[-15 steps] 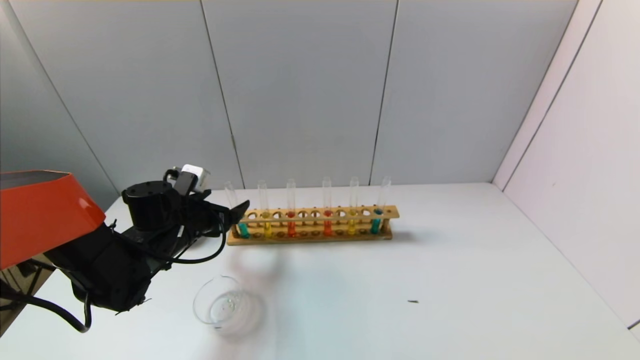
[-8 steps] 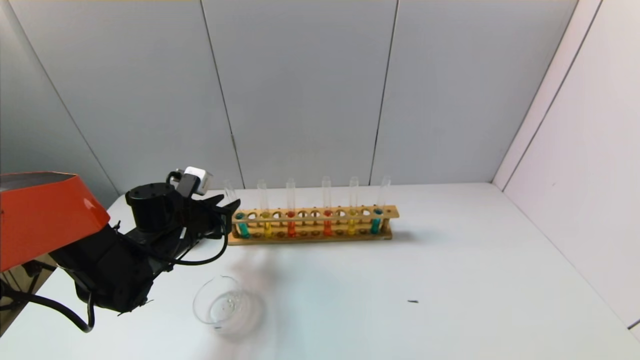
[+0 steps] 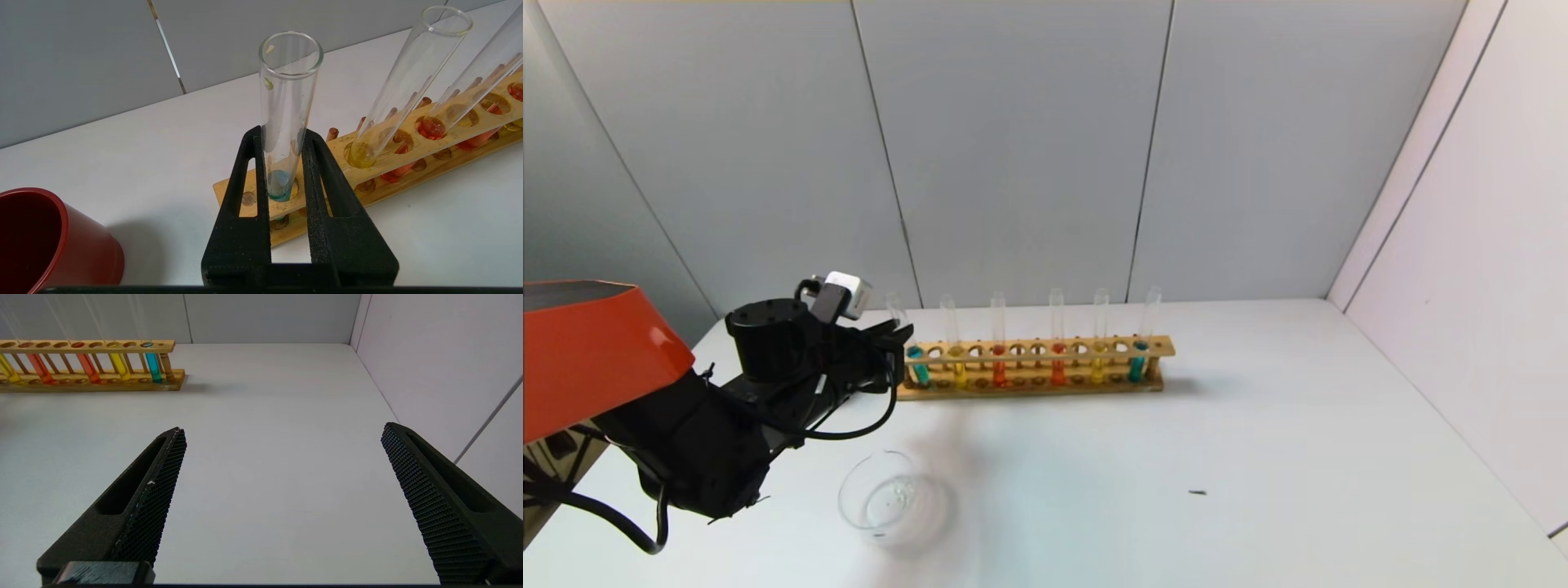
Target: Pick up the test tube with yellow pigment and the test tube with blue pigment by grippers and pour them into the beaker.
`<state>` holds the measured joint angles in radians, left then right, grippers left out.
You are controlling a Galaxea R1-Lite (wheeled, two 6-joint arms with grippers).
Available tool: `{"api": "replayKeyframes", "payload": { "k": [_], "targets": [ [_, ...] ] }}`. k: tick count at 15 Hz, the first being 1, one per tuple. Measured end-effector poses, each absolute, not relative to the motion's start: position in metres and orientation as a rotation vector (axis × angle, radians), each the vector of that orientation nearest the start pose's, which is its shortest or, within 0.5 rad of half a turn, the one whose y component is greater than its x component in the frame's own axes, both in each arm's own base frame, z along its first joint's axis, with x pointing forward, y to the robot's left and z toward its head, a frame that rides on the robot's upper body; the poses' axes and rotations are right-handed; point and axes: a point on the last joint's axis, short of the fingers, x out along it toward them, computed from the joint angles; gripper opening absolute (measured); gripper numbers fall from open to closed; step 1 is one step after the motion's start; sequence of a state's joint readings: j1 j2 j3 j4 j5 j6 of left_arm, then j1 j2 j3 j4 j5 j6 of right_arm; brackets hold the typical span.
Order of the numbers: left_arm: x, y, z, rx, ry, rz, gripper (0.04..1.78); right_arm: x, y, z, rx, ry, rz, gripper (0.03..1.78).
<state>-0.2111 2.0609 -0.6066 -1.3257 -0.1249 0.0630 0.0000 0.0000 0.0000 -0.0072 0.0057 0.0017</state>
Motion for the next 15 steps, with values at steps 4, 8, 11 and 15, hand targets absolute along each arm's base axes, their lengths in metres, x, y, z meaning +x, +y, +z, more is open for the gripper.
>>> {"api": "replayKeyframes", "payload": {
  "k": [4,8,11,15],
  "targets": [
    [0.328,-0.075,0.090,0.070,0.109,-0.344,0.30,-0.023,0.000,0.076,0.002,-0.007,0.005,1.74],
    [0.327,-0.076,0.093,0.074,0.103,-0.336,0.30,-0.023,0.000,0.076,0.002,-0.007,0.006,1.74],
    [0.327,-0.077,0.100,0.077,0.091,-0.325,0.30,-0.023,0.000,0.076,0.002,-0.008,0.006,1.74],
    [0.325,-0.077,0.115,0.077,0.093,-0.317,0.30,-0.023,0.000,0.076,0.002,-0.007,0.006,1.74]
  ]
}}
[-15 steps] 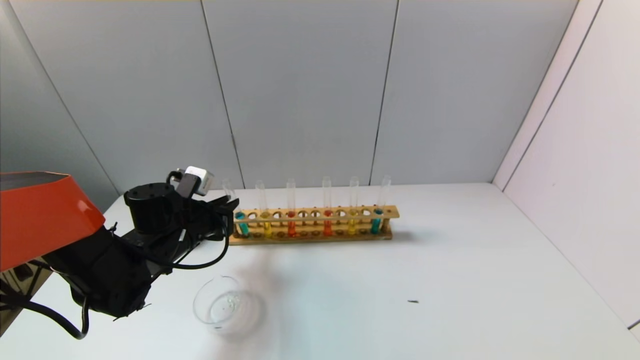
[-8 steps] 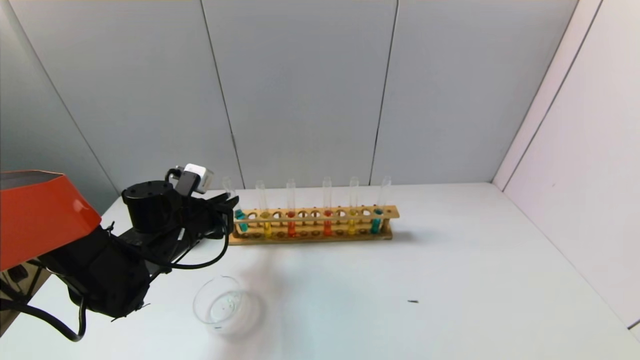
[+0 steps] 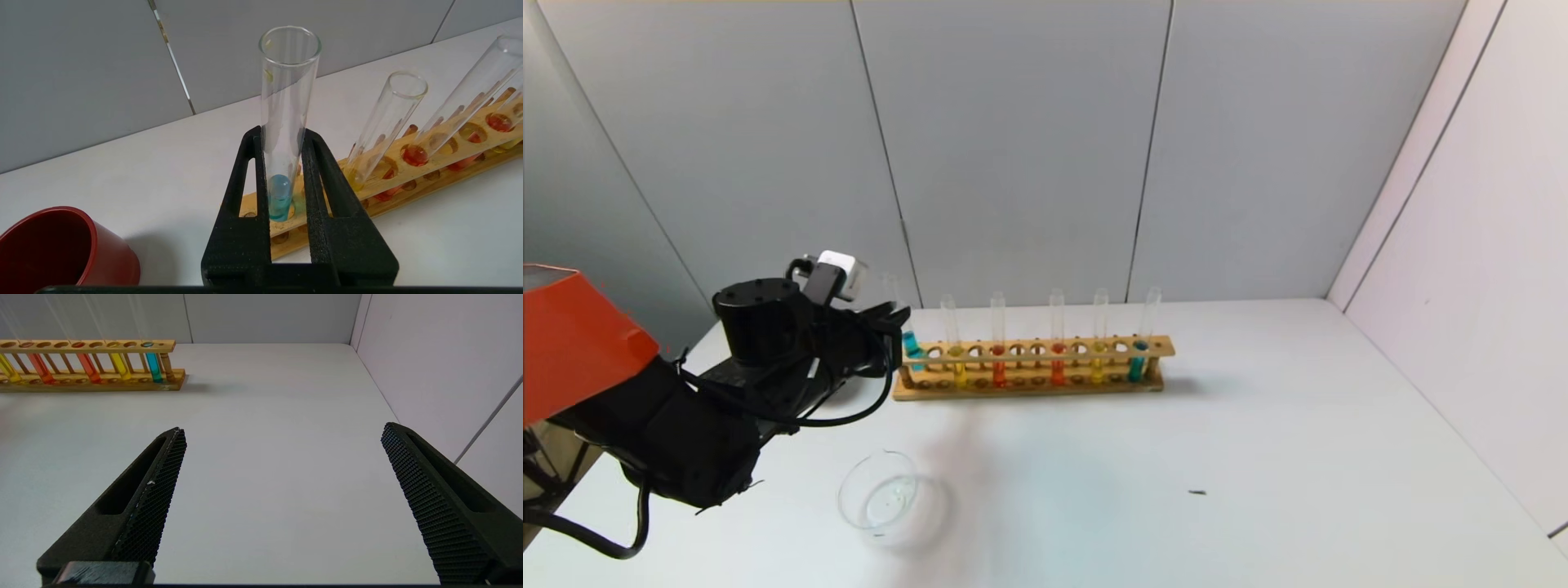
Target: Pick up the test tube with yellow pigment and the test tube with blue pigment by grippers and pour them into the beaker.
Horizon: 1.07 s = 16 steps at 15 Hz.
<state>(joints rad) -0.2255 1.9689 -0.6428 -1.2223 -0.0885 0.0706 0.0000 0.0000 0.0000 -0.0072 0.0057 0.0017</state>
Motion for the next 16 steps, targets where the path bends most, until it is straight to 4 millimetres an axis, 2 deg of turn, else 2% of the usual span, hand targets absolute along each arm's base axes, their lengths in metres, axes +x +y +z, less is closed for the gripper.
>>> {"api": "replayKeyframes", "payload": {
  "k": [11,16],
  "targets": [
    [0.316,-0.077,0.182,0.074,0.029,-0.298,0.30,-0.023,0.000,0.076,0.002,-0.008,0.006,1.74],
    [0.291,-0.075,0.210,0.111,0.062,-0.277,0.30,-0.023,0.000,0.076,0.002,-0.008,0.006,1.74]
  ]
}}
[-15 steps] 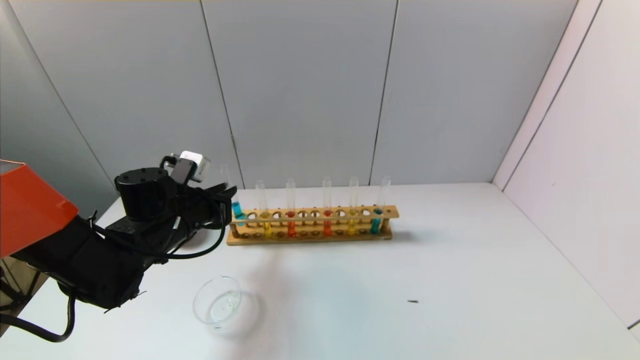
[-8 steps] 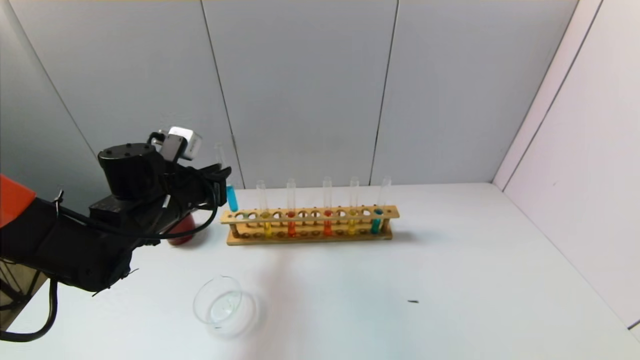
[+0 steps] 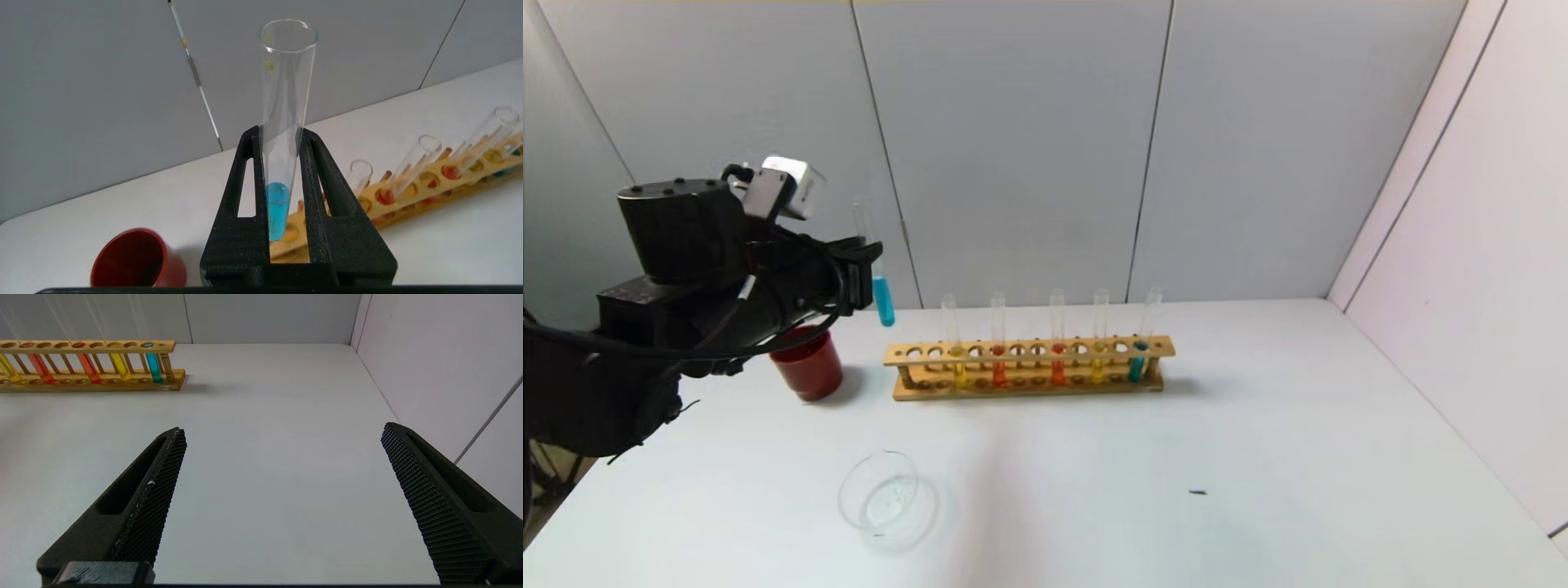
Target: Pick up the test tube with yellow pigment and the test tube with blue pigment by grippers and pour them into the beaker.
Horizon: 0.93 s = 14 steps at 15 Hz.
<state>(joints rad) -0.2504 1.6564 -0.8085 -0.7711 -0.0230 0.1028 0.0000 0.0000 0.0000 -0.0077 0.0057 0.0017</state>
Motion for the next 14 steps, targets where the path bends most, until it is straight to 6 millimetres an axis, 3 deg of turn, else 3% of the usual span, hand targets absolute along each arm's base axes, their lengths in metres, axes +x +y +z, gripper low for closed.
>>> {"api": "replayKeyframes", "payload": {
  "k": [7,12,14],
  "targets": [
    [0.209,-0.054,0.229,0.234,0.276,-0.300,0.30,-0.023,0.000,0.076,0.002,-0.007,0.006,1.74],
    [0.159,-0.041,0.223,0.291,0.480,-0.324,0.30,-0.023,0.000,0.076,0.001,-0.008,0.006,1.74],
    [0.148,-0.039,0.216,0.305,0.552,-0.335,0.30,-0.023,0.000,0.076,0.002,-0.008,0.005,1.74]
  ]
}}
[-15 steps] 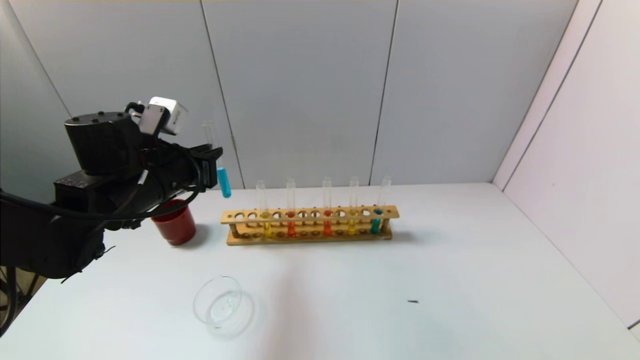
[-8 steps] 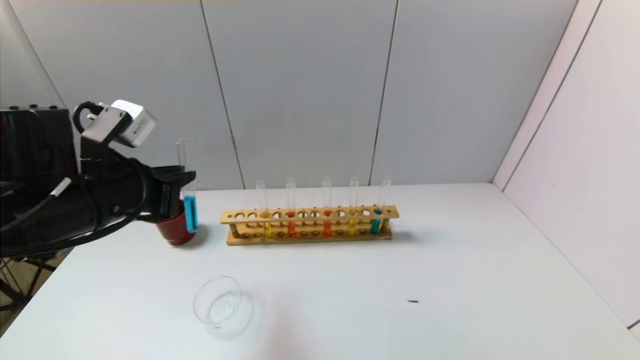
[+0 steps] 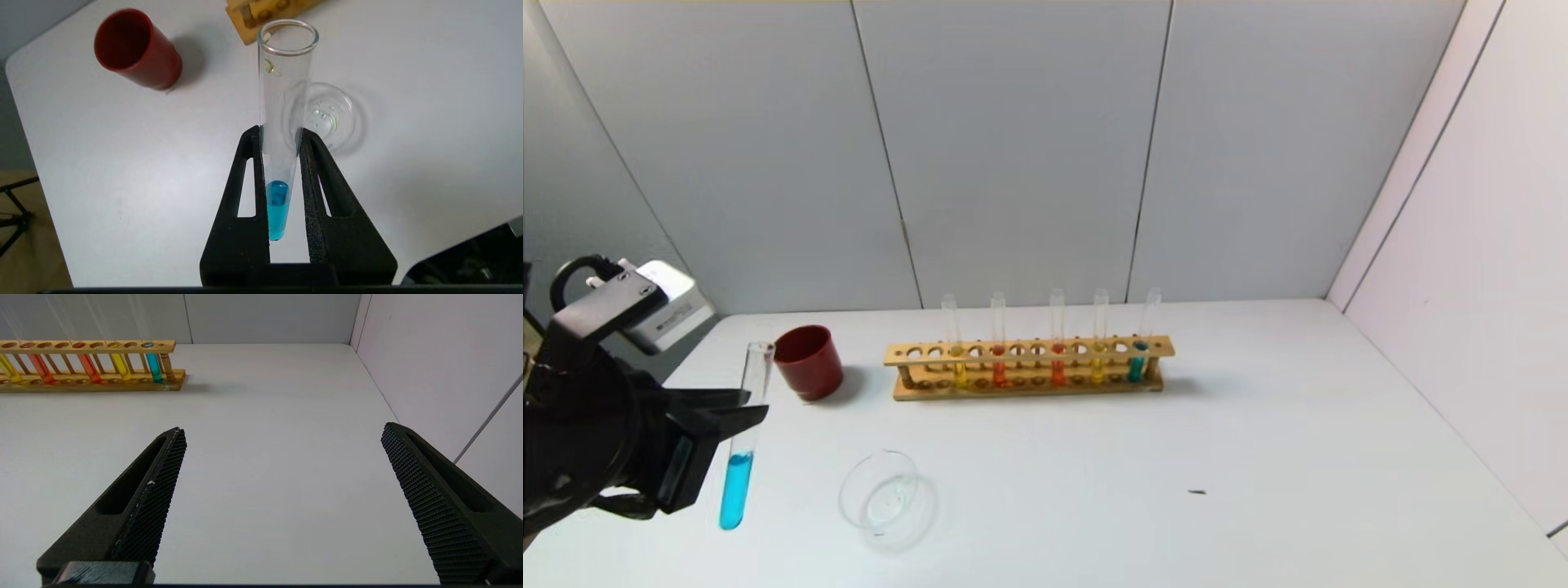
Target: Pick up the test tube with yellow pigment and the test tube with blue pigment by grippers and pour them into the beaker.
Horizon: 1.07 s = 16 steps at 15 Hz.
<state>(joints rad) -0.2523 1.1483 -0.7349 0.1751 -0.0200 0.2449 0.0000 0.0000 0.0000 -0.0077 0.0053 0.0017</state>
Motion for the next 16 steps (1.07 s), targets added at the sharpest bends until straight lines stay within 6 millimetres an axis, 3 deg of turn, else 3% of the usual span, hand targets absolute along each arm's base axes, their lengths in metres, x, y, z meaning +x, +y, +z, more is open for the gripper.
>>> {"api": "replayKeyframes", "payload": {
  "k": [5,16],
  "targets": [
    [0.138,-0.042,0.200,0.340,0.715,-0.391,0.30,-0.023,0.000,0.076,0.002,-0.008,0.005,1.74],
    [0.178,-0.058,0.150,0.400,1.065,-0.422,0.30,-0.023,0.000,0.076,0.002,-0.007,0.006,1.74]
  ]
}}
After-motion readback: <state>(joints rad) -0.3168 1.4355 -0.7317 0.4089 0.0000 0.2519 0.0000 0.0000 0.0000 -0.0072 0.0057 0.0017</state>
